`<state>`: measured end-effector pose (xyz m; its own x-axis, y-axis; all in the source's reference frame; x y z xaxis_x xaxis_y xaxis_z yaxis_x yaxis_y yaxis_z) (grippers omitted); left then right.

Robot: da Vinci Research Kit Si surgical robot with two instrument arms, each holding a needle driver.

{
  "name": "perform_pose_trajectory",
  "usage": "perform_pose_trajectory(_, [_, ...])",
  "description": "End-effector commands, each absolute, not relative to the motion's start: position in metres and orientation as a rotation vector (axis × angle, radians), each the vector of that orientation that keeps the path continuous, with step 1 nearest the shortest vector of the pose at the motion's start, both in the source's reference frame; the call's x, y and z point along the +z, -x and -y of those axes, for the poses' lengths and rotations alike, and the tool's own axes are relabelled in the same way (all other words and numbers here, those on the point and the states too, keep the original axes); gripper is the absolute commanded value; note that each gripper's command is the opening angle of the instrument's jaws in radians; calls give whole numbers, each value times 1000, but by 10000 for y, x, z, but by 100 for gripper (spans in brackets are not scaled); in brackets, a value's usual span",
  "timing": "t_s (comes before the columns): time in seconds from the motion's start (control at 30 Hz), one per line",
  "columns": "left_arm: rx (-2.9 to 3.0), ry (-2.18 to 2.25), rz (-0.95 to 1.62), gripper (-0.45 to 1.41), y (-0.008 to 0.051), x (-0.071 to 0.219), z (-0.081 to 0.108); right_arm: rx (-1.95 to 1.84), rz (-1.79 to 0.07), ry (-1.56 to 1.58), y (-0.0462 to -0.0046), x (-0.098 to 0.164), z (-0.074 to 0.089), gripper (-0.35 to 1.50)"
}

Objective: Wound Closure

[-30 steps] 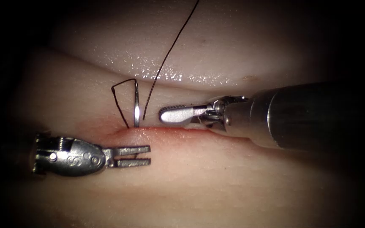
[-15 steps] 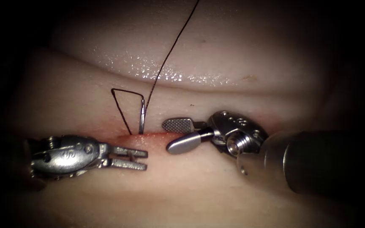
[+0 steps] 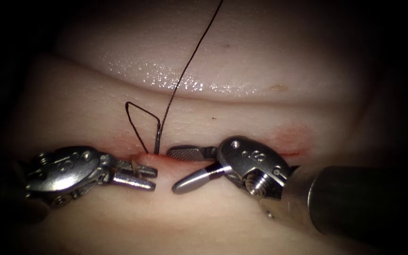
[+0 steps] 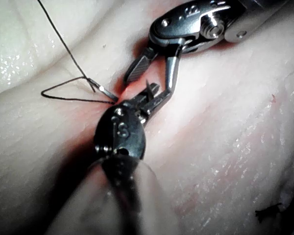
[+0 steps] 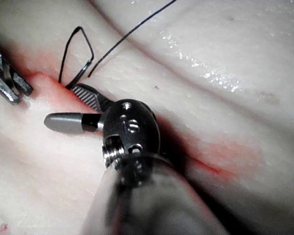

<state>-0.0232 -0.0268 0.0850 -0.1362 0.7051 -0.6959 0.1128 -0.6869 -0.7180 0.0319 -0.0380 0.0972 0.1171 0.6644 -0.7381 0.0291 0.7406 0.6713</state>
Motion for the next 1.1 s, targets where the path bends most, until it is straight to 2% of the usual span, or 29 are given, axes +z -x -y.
perform_pose_trajectory(0.03, [1870, 1711, 920, -45, 237, 855, 274, 504, -1397, -621, -326, 975, 386, 143])
perform_pose_trajectory(0.53, [1864, 1718, 947, -45, 235, 859, 271, 453, -1436, -566, -327, 928, 368, 140])
perform_pose_trajectory(0.67, [1864, 1720, 950, -45, 235, 858, 271, 435, -1434, -551, -329, 938, 385, 133])
perform_pose_trajectory(0.7, [1864, 1720, 952, -45, 234, 857, 272, 428, -1434, -546, -328, 943, 390, 125])
perform_pose_trajectory(0.77, [1863, 1721, 954, -45, 234, 856, 273, 420, -1432, -536, -328, 951, 397, 88])
perform_pose_trajectory(0.8, [1863, 1721, 954, -45, 234, 855, 273, 413, -1436, -549, -327, 952, 399, 51])
perform_pose_trajectory(0.83, [1863, 1721, 955, -45, 234, 855, 273, 399, -1442, -560, -327, 953, 402, -8])
perform_pose_trajectory(0.87, [1863, 1721, 955, -45, 234, 854, 274, 395, -1441, -561, -328, 954, 403, -35])
perform_pose_trajectory(1.1, [1861, 1722, 956, -45, 236, 852, 274, 412, -1471, -557, -327, 952, 401, -35])
